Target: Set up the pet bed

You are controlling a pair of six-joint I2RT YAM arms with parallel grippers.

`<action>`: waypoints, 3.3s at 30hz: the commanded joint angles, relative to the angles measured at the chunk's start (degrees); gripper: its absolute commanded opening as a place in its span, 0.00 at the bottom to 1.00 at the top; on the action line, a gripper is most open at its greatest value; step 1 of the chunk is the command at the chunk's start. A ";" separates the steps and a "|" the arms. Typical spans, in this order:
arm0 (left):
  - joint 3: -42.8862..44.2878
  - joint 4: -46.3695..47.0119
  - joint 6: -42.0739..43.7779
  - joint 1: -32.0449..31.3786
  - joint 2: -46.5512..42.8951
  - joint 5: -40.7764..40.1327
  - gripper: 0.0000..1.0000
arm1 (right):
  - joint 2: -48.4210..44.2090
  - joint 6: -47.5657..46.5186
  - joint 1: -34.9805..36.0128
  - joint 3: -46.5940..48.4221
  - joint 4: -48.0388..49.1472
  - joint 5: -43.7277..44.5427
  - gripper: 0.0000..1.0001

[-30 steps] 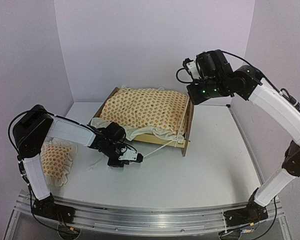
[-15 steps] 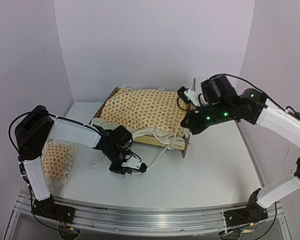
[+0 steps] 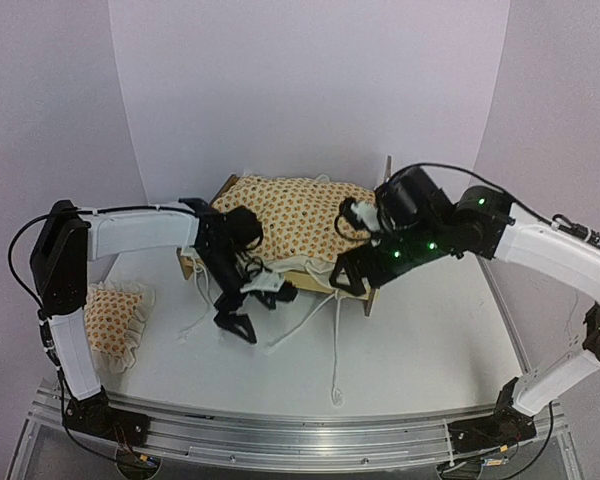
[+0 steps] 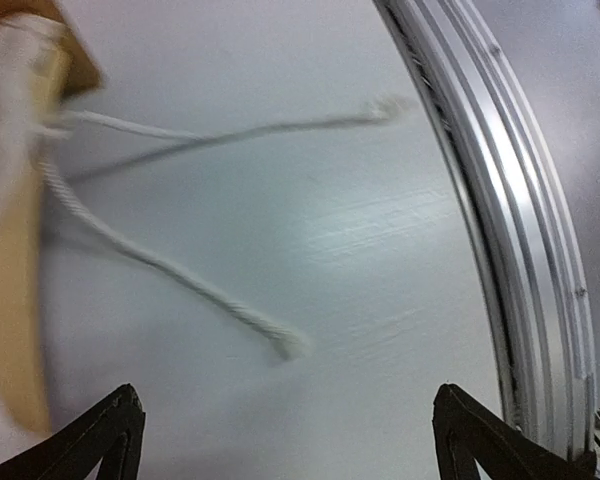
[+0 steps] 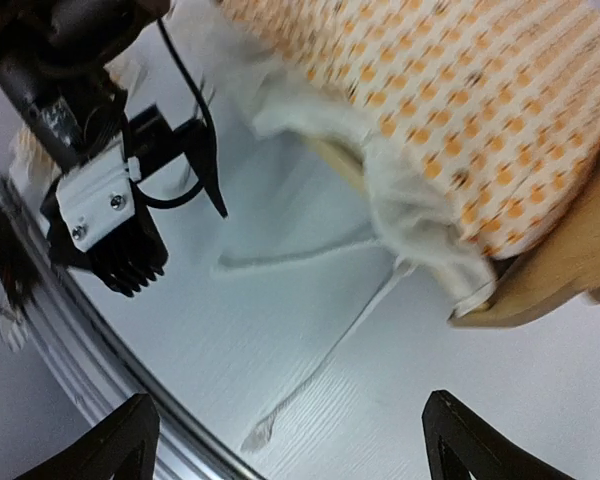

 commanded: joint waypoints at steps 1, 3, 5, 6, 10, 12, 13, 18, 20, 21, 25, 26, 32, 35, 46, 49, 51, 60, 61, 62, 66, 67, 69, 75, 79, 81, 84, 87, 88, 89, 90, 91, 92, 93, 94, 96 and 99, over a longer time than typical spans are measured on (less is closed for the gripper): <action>21.52 -0.77 -18.27 9.50 1.58 3.64 1.00 | 3.33 9.48 -1.13 13.06 -2.24 22.83 0.91; 26.92 5.22 -27.35 15.15 3.01 -2.28 1.00 | 5.33 14.89 -3.88 15.42 -3.09 27.06 0.92; 30.23 10.09 -32.61 20.17 4.69 -8.15 1.00 | 7.72 18.07 -6.91 17.46 -3.74 30.15 0.92; 31.01 12.29 -34.40 22.57 5.58 -11.31 1.00 | 9.59 18.16 -8.13 19.00 -3.82 31.58 0.92; 34.02 15.44 -40.40 30.46 10.16 -15.72 1.00 | 18.38 15.23 -12.80 26.48 -4.41 29.60 0.93; 34.61 14.89 -41.48 32.27 11.87 -16.42 1.00 | 21.57 14.59 -14.74 28.67 -5.20 27.90 0.93; 33.93 15.09 -41.51 32.82 11.72 -16.19 1.00 | 22.93 14.51 -15.71 29.06 -5.45 27.60 0.93; 26.14 18.45 -39.77 33.20 8.03 -15.10 1.00 | 27.20 13.99 -19.24 30.09 -5.93 23.37 0.69; 24.98 18.25 -39.19 33.22 7.38 -15.18 1.00 | 28.07 12.92 -19.42 30.80 -6.71 22.40 0.43; 24.52 18.01 -38.87 33.21 7.09 -15.16 1.00 | 28.19 12.15 -19.43 30.96 -7.29 21.95 0.29; 23.80 16.59 -37.84 33.35 5.31 -14.65 0.99 | 25.55 6.29 -19.64 27.31 -9.65 17.93 0.00; 23.57 16.40 -37.48 33.42 4.68 -14.16 0.98 | 23.77 4.19 -19.96 25.03 -9.90 15.90 0.00; 23.86 13.85 -34.62 33.62 1.62 -10.70 0.98 | 8.49 -15.52 -24.50 9.35 -9.94 3.71 0.00; 25.87 10.52 -32.93 33.64 2.06 -7.25 0.98 | 4.32 -25.81 -29.86 7.27 -10.12 -1.94 0.00; 26.03 4.56 -27.74 28.12 8.35 -6.15 0.94 | 33.74 -51.29 -34.13 41.00 -1.41 -24.47 0.01; 24.63 6.11 -27.11 28.16 10.40 -8.19 0.93 | 43.26 -48.32 -34.06 54.78 -0.21 -26.83 0.13; 24.44 7.33 -27.50 28.73 11.83 -9.99 0.91 | 46.51 -46.04 -33.89 58.71 0.10 -25.11 0.23; 25.33 11.31 -30.57 34.28 10.37 -7.17 0.88 | 35.17 -19.93 -31.61 50.68 2.61 9.71 0.72; 25.16 11.62 -31.18 35.10 10.48 -7.22 0.87 | 31.24 -16.57 -31.08 47.18 2.58 14.47 0.72; 25.05 11.79 -31.82 36.09 10.77 -7.18 0.86 | 27.28 -13.10 -30.77 43.37 2.59 17.19 0.72; 23.83 11.73 -32.26 40.01 13.37 -9.15 0.80 | 12.42 -0.11 -26.57 23.86 2.59 22.84 0.82; 22.62 12.06 -31.21 40.42 14.01 -10.79 0.78 | 9.70 2.76 -24.70 18.42 2.54 24.11 0.81; 19.91 13.12 -28.59 40.57 15.17 -13.29 0.75 | 5.37 11.88 -22.30 7.63 2.27 22.60 0.77; 10.14 16.65 -23.54 40.20 14.08 -9.66 0.70 | 8.26 32.90 -16.17 -10.71 3.06 15.99 0.62; 1.65 19.09 -20.35 37.35 9.45 -7.84 0.70 | 14.64 34.10 -14.26 -11.75 9.30 11.77 0.56; -1.76 19.37 -18.95 35.92 7.30 -7.53 0.70 | 17.91 33.84 -14.04 -10.71 12.20 10.17 0.55; -6.17 19.17 -17.65 33.82 2.78 -5.27 0.69 | 23.00 31.98 -14.03 -6.04 13.54 9.36 0.57; -10.77 17.83 -15.16 30.05 -1.71 -2.25 0.69 | 28.37 28.02 -14.14 0.31 14.83 7.75 0.61; -12.57 17.33 -14.20 28.43 -3.10 -1.41 0.69 | 30.50 26.09 -14.21 2.90 15.37 6.61 0.61; -14.21 17.09 -13.60 26.75 -4.25 -0.45 0.70 | 32.50 24.44 -14.24 5.37 15.98 5.49 0.62; -15.70 17.08 -13.31 25.00 -5.17 0.62 0.70 | 34.37 23.02 -14.25 7.75 16.65 4.39 0.62; -16.72 17.22 -13.49 23.42 -5.70 1.44 0.70 | 35.79 21.50 -14.25 9.68 16.98 2.97 0.62; -17.66 17.67 -14.10 21.29 -6.10 1.88 0.70 | 37.20 19.78 -14.22 11.72 17.40 1.73 0.63; -18.50 18.26 -14.99 19.38 -6.37 2.18 0.70 | 38.53 18.17 -14.21 13.81 17.84 0.61 0.63; -19.03 18.80 -15.86 17.81 -6.45 2.45 0.70 | 39.81 16.68 -14.24 15.93 18.12 -0.33 0.63; -19.47 19.72 -17.96 14.05 -6.02 3.10 0.71 | 42.65 12.85 -14.25 21.10 18.13 -1.89 0.64; -18.64 20.72 -19.39 8.24 -4.84 3.84 0.72 | 45.35 8.83 -14.94 27.71 18.10 -2.75 0.65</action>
